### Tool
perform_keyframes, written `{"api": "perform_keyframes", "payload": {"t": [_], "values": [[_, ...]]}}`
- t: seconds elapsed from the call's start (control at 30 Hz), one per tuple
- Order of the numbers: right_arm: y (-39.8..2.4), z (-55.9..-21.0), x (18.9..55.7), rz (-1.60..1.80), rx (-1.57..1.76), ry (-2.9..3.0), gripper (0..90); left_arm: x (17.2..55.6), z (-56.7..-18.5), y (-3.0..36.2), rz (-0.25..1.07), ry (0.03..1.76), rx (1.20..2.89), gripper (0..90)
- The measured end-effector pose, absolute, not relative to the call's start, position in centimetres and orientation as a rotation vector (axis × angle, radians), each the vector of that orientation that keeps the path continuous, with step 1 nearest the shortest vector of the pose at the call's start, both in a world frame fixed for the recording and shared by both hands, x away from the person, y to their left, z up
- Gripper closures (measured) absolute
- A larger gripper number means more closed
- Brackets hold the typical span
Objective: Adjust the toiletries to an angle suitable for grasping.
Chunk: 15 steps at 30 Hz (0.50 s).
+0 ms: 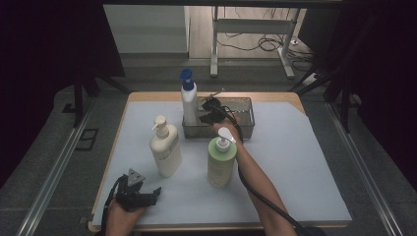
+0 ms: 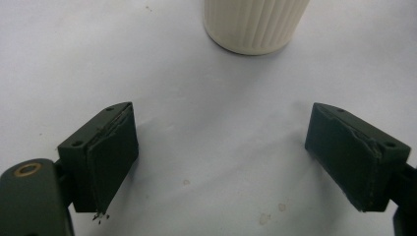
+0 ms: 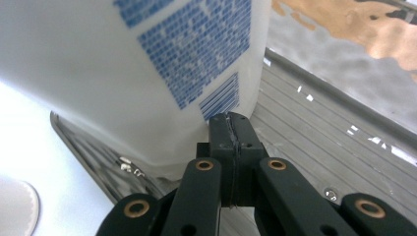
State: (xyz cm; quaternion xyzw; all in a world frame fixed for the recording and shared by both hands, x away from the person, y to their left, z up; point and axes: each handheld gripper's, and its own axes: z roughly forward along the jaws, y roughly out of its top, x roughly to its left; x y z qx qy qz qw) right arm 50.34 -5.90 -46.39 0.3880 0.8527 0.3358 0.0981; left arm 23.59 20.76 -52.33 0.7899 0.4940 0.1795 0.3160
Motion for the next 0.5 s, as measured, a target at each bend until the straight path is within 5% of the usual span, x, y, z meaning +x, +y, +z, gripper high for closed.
{"api": "perform_keyframes", "payload": {"t": [0.33, 0.5], "values": [[-5.83, -46.42, 50.24, 0.982, 1.137, 2.516, 90.0, 23.59, -52.34, 20.76, 0.472, 1.302, 2.079, 12.4], [-6.11, -46.31, 50.05, 0.961, 1.105, 2.514, 83.2, 23.58, -52.34, 20.76, 0.472, 1.301, 2.079, 12.4]]}}
